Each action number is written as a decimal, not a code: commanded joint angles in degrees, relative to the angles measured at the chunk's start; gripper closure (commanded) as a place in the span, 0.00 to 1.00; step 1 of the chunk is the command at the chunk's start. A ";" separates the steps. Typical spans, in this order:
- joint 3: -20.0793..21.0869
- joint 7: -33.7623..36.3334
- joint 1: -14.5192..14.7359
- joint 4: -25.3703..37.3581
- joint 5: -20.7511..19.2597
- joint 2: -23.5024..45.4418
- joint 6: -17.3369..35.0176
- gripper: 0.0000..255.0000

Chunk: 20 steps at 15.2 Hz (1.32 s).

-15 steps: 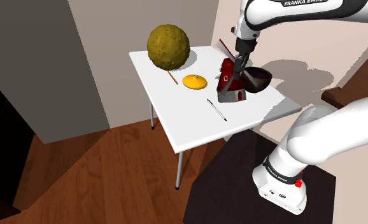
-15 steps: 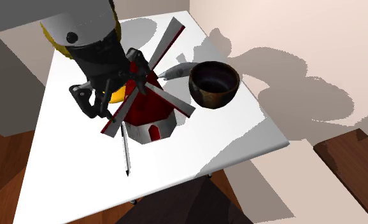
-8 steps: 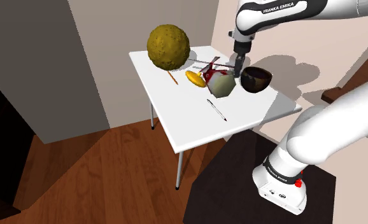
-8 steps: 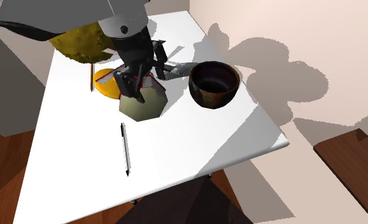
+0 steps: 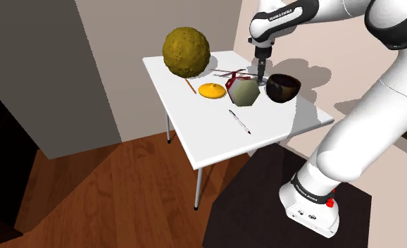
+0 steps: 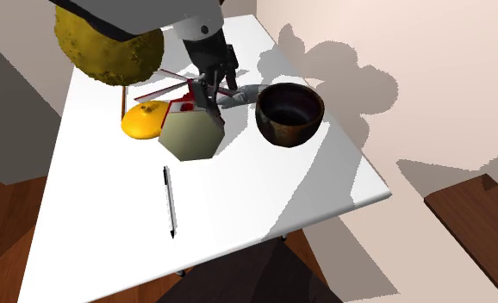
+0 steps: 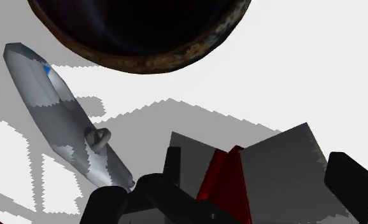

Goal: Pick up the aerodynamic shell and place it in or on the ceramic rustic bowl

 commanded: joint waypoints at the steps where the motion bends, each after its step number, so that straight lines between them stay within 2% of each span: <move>1: -1.03 -4.28 -0.50 3.24 1.43 4.76 1.46 0.00; 6: -1.67 -14.17 -3.27 13.69 6.06 16.98 3.00 0.00; 11: -0.02 -21.80 -7.65 25.57 9.74 28.26 2.46 0.00; 13: 1.30 -21.51 -8.93 24.68 9.26 28.51 3.80 0.00; 20: 12.54 -18.30 -19.05 22.59 4.07 28.56 7.12 0.00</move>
